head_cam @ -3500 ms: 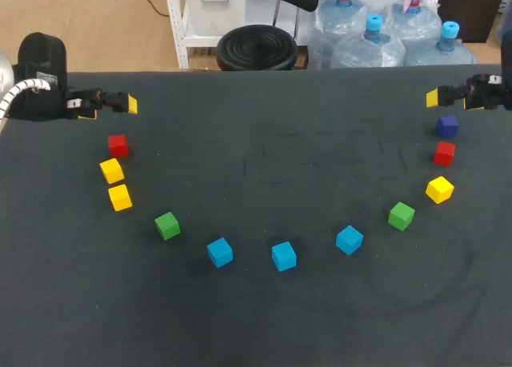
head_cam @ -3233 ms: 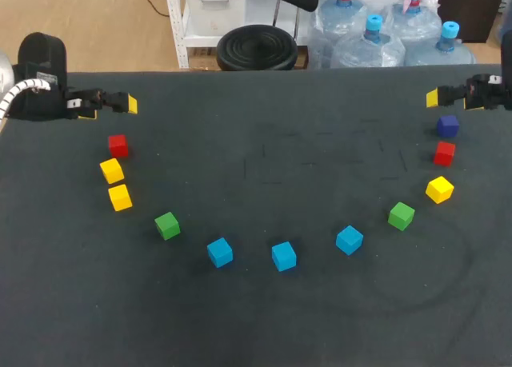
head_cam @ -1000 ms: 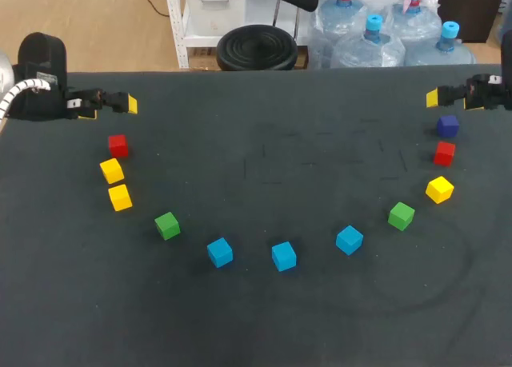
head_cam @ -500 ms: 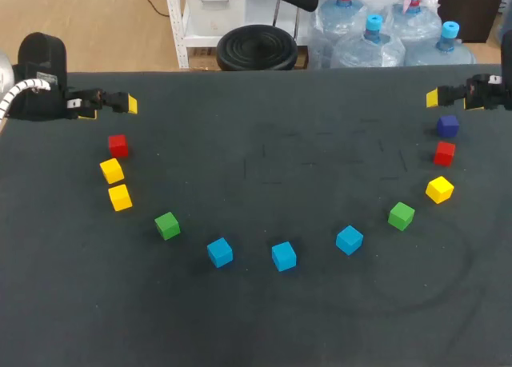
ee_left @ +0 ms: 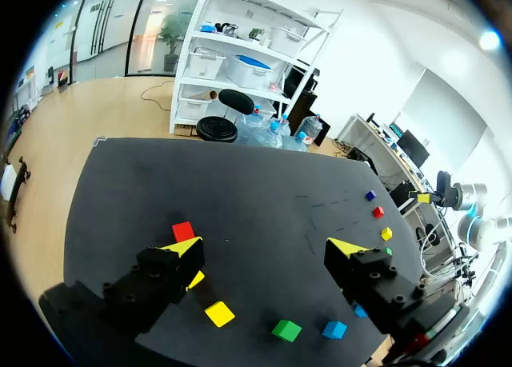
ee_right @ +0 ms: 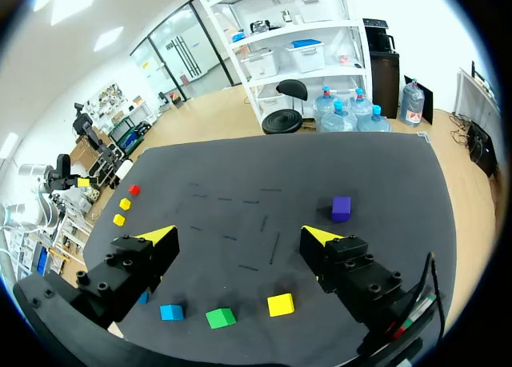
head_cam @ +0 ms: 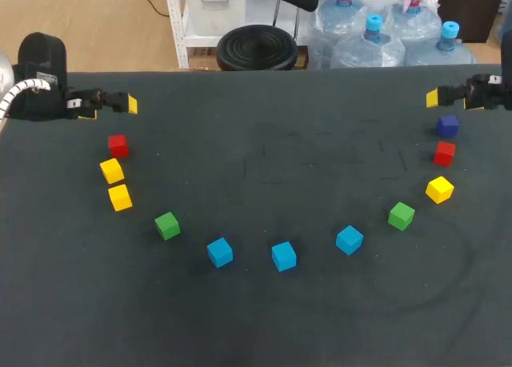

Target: Place the blue cubes, place green cubes on the blue cubes, place the yellow cubes on the green cubes, then place the red cubes on the yellow cubes, and place purple cube on the red cubes.

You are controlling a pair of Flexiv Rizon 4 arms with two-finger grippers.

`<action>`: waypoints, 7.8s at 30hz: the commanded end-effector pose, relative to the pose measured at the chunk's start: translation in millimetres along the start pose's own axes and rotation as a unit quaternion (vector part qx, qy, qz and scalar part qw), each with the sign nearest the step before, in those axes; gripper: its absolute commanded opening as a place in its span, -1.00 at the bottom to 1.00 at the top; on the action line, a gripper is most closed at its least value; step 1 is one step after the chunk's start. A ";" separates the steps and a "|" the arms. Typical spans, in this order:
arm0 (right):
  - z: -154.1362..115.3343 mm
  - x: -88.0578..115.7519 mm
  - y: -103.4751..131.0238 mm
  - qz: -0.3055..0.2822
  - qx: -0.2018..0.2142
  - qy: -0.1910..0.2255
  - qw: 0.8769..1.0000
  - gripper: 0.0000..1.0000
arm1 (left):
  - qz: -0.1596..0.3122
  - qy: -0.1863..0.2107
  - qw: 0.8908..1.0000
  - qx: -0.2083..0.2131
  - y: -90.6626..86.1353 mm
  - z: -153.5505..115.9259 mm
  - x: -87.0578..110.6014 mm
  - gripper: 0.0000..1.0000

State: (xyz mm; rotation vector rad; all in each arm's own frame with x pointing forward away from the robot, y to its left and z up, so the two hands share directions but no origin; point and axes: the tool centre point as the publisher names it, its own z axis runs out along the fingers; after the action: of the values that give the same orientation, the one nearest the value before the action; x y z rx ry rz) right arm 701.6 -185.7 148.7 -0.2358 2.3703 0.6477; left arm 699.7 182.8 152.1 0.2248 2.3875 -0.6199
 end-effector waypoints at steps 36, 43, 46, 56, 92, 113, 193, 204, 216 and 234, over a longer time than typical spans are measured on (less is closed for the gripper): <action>-0.2 0.1 0.5 0.000 0.002 0.000 1.000 1.00 | 0.001 -0.003 1.000 0.006 2.3 0.0 1.2 1.00; -0.2 0.1 0.5 0.000 0.002 0.000 1.000 1.00 | 0.001 -0.003 1.000 0.006 2.3 0.0 1.2 1.00; -0.2 0.1 0.5 0.000 0.002 0.000 1.000 1.00 | 0.001 -0.003 1.000 0.006 2.3 0.0 1.2 1.00; -0.2 0.1 0.5 0.000 0.002 0.000 1.000 1.00 | 0.001 -0.003 1.000 0.006 2.3 0.0 1.2 1.00; 29.5 56.5 112.7 -0.370 -0.120 0.263 0.883 1.00 | 0.001 -0.003 1.000 0.006 2.3 0.0 1.2 1.00; 40.5 120.8 138.6 -0.384 -0.136 0.372 0.834 1.00 | 0.001 -0.003 1.000 0.006 2.3 0.0 1.2 1.00; 77.8 196.7 136.8 -0.241 0.005 0.424 0.873 1.00 | 0.001 -0.003 1.000 0.006 2.3 0.0 1.2 1.00; 68.2 210.6 156.6 -0.269 0.079 0.439 0.854 1.00 | 0.001 -0.003 1.000 0.006 2.3 0.0 1.2 1.00; 64.4 215.4 131.3 -0.255 0.108 0.420 0.864 1.00 | 0.001 -0.003 1.000 0.006 2.3 0.0 1.2 1.00; 83.4 217.5 122.3 -0.254 0.091 0.412 0.871 1.00 | 0.001 -0.003 1.000 0.006 2.3 0.0 1.2 1.00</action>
State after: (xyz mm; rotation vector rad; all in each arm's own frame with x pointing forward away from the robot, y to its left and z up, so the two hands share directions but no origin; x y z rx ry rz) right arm 539.7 -38.9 3.7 -1.2064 2.9322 0.0404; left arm 699.7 182.7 152.1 0.2246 2.3875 -0.6196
